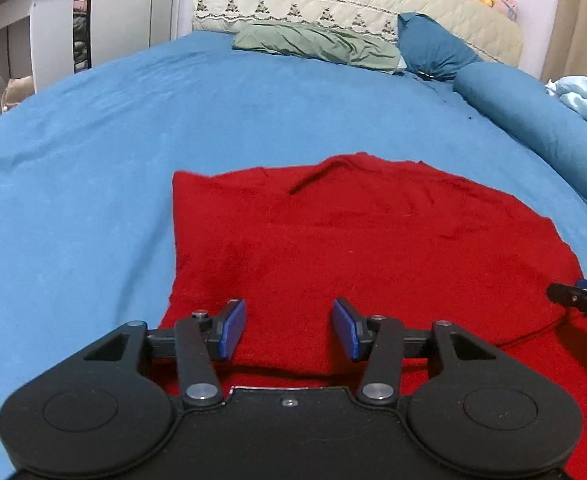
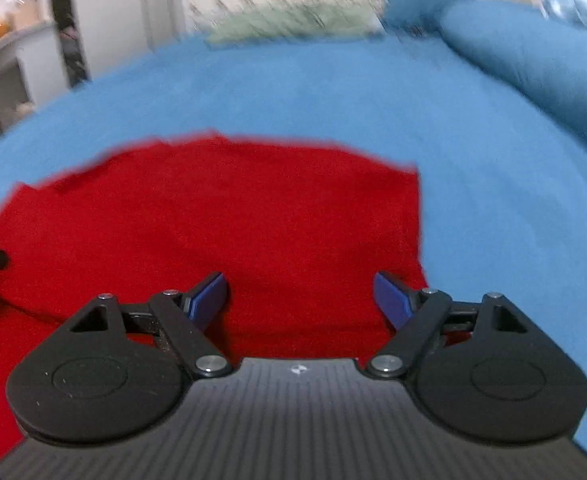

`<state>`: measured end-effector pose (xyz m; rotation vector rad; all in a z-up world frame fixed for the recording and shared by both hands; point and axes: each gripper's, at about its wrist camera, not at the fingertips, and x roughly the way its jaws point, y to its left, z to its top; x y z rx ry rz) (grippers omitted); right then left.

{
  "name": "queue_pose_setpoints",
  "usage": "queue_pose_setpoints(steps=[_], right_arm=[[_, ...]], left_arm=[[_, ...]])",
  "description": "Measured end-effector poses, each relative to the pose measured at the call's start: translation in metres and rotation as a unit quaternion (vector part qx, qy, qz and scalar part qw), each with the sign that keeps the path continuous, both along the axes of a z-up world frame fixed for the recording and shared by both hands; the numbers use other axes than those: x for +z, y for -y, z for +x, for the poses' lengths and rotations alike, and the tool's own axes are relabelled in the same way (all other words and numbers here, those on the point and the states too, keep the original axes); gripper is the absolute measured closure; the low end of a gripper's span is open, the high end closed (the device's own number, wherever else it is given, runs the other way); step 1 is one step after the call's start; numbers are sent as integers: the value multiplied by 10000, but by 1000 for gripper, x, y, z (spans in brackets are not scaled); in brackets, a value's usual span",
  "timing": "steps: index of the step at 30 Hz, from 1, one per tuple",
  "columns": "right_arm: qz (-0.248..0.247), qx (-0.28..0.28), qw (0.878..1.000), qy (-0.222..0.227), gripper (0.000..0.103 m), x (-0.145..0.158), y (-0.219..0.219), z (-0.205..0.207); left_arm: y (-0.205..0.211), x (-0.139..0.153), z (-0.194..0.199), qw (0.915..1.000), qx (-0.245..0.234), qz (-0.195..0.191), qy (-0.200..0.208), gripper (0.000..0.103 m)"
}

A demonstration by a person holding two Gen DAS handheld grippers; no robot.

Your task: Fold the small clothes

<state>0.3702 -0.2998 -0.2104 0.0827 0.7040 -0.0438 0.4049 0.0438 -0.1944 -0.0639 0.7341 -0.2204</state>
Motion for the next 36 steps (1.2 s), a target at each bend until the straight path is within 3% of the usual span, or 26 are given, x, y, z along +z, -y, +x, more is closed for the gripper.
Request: queue_pose_setpoints(steps=[5, 9, 17, 20, 25, 31, 34, 36], right_arm=[[80, 180, 9993, 321, 6, 21, -4, -4], [387, 284, 9988, 120, 6, 15, -3, 29], [-58, -627, 9980, 42, 4, 1, 29, 80], [272, -692, 9972, 69, 4, 3, 41, 78], [261, -384, 9981, 405, 3, 45, 38, 41], [283, -33, 9969, 740, 3, 128, 26, -30], [231, 209, 9959, 849, 3, 172, 22, -79], [307, 320, 9954, 845, 3, 196, 22, -112]], left_arm=[[-4, 3, -2, 10000, 16, -28, -35, 50], [4, 2, -6, 9999, -4, 118, -13, 50], [5, -1, -6, 9998, -5, 171, -42, 50], [6, 3, -7, 9998, 62, 167, -93, 50], [2, 29, -18, 9997, 204, 121, -99, 50], [-9, 92, -65, 9994, 322, 64, 84, 49], [-20, 129, -107, 9989, 390, 50, 240, 36], [-27, 148, -133, 9986, 418, 41, 313, 20]])
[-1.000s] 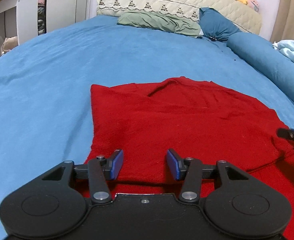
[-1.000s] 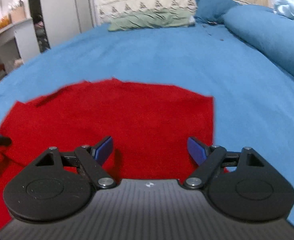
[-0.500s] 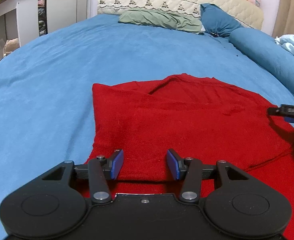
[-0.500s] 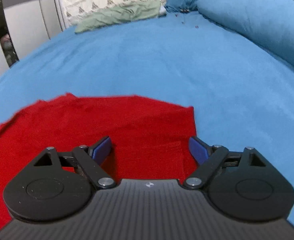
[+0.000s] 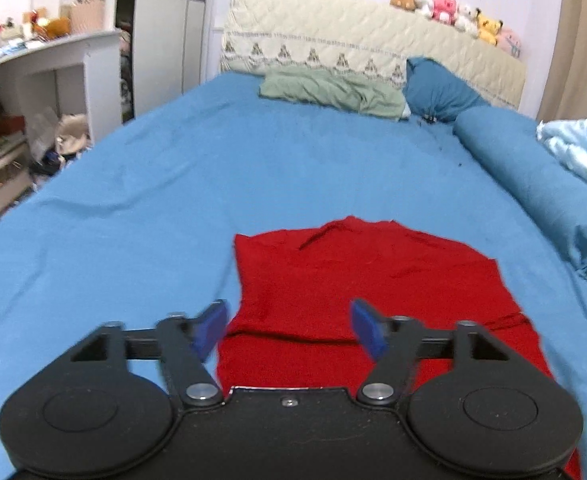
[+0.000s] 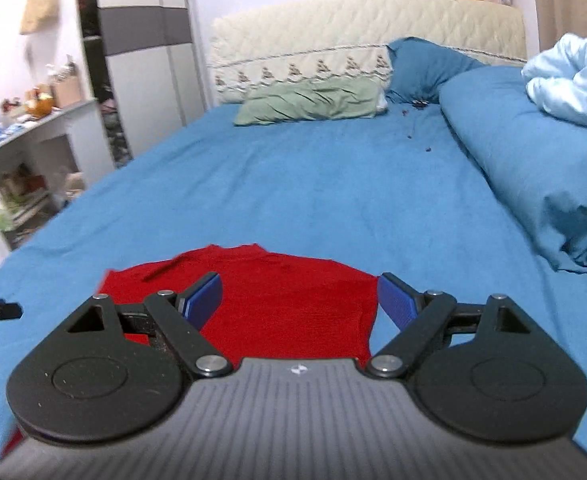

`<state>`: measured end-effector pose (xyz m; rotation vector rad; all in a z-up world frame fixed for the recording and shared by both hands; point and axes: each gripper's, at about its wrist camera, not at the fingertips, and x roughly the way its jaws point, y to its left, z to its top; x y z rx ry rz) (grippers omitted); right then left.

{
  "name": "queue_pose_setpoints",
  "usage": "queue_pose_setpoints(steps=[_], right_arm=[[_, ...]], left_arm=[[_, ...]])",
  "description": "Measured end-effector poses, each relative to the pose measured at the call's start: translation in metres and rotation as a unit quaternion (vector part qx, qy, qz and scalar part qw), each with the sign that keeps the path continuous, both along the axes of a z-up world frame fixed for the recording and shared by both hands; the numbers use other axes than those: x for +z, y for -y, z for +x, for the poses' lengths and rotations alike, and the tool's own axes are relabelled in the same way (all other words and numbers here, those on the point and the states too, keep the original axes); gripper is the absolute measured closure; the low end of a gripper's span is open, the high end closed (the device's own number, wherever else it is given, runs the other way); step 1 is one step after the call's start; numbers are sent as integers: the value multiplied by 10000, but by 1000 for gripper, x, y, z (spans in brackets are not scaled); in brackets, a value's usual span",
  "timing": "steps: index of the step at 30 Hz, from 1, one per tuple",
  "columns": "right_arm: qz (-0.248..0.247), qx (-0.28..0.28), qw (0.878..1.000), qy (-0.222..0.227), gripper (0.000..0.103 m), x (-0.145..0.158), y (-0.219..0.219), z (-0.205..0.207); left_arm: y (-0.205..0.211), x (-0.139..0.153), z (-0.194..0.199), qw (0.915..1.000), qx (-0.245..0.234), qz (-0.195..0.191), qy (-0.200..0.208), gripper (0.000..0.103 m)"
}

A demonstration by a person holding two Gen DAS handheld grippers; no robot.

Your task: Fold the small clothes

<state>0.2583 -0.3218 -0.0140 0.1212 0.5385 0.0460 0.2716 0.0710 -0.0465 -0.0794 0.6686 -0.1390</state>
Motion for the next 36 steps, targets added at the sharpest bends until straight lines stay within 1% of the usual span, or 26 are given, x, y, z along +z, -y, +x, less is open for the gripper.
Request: queue_pose_setpoints(steps=[2, 4, 7, 9, 11, 13, 16, 20, 23, 26, 28, 29, 32, 36], right_arm=[[165, 102, 9998, -97, 3, 18, 3, -34], [250, 133, 9995, -154, 3, 31, 5, -72], [48, 25, 9998, -175, 2, 36, 2, -123], [-96, -30, 9995, -296, 3, 27, 0, -155], [-151, -53, 9985, -524, 3, 12, -1, -182], [-140, -100, 9971, -737, 4, -7, -3, -204], [-121, -252, 9952, -939, 5, -34, -5, -230], [-17, -397, 9923, -1173, 5, -68, -10, -253], [51, -503, 9890, -1390, 6, -96, -13, -262], [-25, -616, 9833, -1714, 13, -124, -15, -262], [-7, -674, 9796, -1894, 18, -138, -16, -261], [-3, -700, 9783, -1949, 19, -144, -16, -261], [38, -749, 9762, -2033, 24, -155, -17, -260], [44, -738, 9753, -2080, 33, -161, -18, -252]], left_arm=[[-8, 14, -28, 10000, 7, 32, 30, 18], [-18, 23, -53, 10000, 60, 74, 5, 17], [-31, 24, -89, 9998, 143, 125, -53, 14], [-40, 15, -110, 9996, 212, 113, -177, 14], [-48, 3, -126, 9991, 251, 44, -340, 14], [-53, -12, -139, 9983, 288, 38, -504, 14], [-58, -34, -158, 9966, 356, -55, -740, 14], [-58, -63, -176, 9941, 277, -165, -1031, 19], [-52, -82, -180, 9924, 147, -116, -1215, 27], [-47, -100, -181, 9909, 7, -134, -1342, 32], [-43, -111, -179, 9893, -98, -166, -1448, 39], [-42, -115, -178, 9886, -133, -144, -1492, 44], [-36, -126, -175, 9874, -188, -32, -1573, 44], [-35, -137, -170, 9851, -212, 3, -1705, 52]])
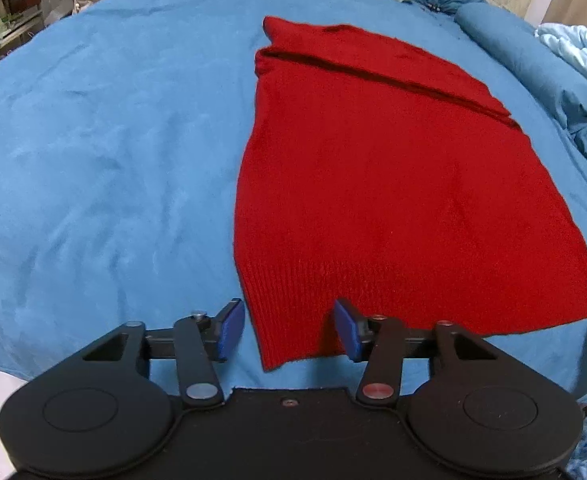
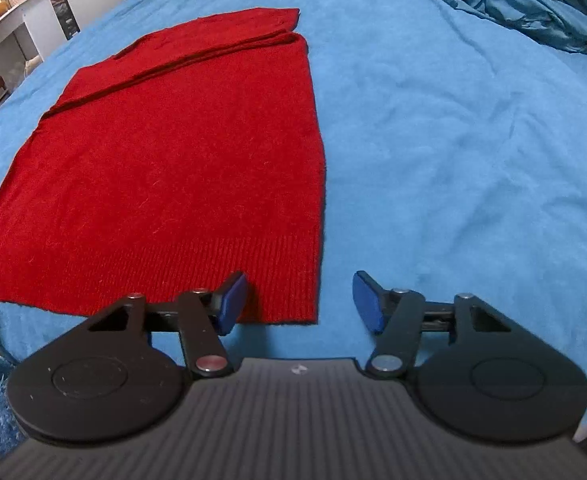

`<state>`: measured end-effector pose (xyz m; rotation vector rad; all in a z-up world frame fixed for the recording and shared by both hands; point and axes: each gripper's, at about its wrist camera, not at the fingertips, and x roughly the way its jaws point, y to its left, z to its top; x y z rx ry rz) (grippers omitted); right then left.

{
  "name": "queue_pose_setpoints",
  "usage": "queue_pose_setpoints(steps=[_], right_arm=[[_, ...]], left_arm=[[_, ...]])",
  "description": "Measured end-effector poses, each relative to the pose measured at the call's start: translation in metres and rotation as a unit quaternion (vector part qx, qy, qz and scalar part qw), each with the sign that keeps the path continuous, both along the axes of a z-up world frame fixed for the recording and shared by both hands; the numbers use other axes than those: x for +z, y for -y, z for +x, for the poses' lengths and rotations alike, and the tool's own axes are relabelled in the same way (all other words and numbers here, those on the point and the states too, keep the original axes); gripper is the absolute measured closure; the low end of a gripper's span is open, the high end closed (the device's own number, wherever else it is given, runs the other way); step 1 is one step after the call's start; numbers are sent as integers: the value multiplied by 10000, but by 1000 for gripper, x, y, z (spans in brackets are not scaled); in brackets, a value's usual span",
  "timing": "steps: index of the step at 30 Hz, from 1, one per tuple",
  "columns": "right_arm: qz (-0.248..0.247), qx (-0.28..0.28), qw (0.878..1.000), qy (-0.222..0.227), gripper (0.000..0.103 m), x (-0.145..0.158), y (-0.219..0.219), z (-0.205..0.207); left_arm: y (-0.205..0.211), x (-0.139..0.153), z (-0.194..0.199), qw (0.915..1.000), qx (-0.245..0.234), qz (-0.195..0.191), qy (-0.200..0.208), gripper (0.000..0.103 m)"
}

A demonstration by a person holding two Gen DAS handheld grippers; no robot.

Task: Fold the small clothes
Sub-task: 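Grasp the sweater hem with both tools and lift it toward the collar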

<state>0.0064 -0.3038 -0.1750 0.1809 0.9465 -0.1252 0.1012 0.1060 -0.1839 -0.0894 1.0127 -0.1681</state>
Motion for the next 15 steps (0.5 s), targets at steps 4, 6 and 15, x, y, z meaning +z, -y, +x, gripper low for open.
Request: queue_pose_setpoints(steps=[4, 6, 15], right_arm=[[-77, 46, 9999, -82, 40, -8, -5, 11], [-97, 60, 9999, -71, 47, -10, -7, 13], [-58, 209, 9998, -16, 83, -7, -11, 17]], left_arm=[[0, -7, 3, 10000, 12, 16, -79, 57], [-2, -10, 4, 9999, 44, -8, -97, 64], [0, -4, 2, 10000, 25, 23, -60, 99]])
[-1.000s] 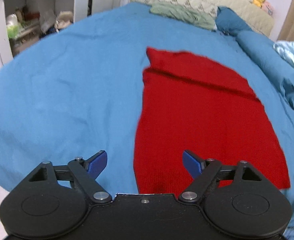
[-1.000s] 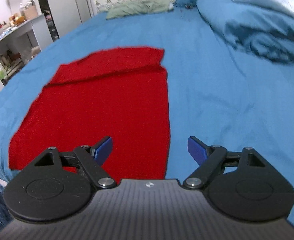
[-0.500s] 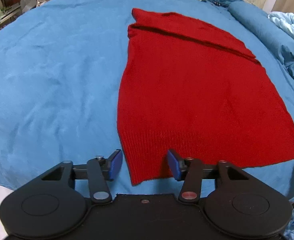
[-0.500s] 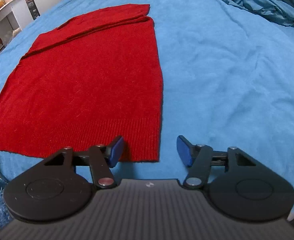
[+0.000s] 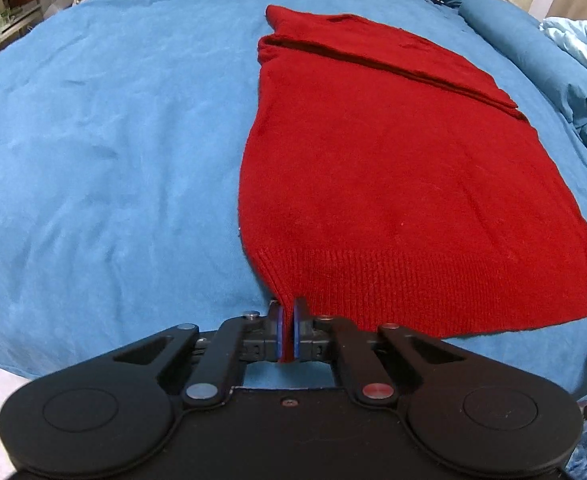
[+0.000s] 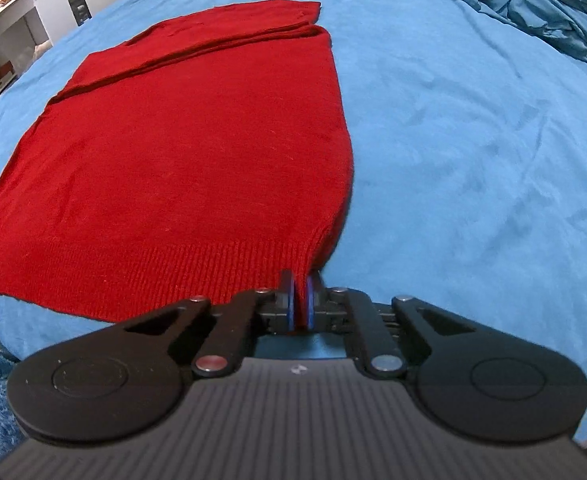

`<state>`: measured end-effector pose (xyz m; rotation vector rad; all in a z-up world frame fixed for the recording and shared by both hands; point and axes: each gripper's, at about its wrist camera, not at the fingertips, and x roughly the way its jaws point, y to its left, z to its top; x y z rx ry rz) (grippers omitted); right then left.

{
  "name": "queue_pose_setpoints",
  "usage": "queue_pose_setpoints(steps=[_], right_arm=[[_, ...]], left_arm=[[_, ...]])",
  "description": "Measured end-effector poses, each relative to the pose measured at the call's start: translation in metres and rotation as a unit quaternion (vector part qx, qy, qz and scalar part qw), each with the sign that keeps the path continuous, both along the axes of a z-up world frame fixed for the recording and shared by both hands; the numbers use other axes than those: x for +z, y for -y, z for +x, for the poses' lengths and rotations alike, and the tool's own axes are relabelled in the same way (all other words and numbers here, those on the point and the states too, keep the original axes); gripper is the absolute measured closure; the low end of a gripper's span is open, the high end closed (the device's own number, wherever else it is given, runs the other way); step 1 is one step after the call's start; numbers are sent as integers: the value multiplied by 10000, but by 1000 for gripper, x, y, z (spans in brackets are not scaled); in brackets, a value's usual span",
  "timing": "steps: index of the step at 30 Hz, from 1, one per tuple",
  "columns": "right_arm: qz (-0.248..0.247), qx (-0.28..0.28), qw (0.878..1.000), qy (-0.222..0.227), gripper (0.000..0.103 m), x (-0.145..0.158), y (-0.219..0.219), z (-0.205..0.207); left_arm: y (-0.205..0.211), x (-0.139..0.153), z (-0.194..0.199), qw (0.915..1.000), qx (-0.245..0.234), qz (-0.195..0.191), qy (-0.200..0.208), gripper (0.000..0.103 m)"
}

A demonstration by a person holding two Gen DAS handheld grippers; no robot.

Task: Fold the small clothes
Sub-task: 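Grasp the sweater hem with both tools and lift it toward the collar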

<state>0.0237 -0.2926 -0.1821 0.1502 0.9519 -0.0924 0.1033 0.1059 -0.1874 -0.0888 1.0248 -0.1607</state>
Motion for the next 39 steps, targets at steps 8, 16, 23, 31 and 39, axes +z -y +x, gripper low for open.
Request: queue_pose_setpoints(steps=[8, 16, 23, 31, 39], right_arm=[[640, -71, 9977, 218, 83, 30, 21, -3], [1402, 20, 9847, 1031, 83, 109, 44, 20], [1421, 158, 9754, 1678, 83, 173, 62, 115], [1335, -257, 9737, 1828, 83, 172, 88, 305], [1147, -498, 9845, 1233, 83, 57, 97, 440]], left_arm=[[-16, 45, -11, 9976, 284, -510, 361, 99], [-2, 124, 13, 9859, 295, -867, 1398, 99], [8, 175, 117, 9703, 645, -1169, 2015, 99], [19, 150, 295, 9666, 1077, -1027, 2085, 99], [32, 52, 400, 9724, 1439, -953, 1573, 99]])
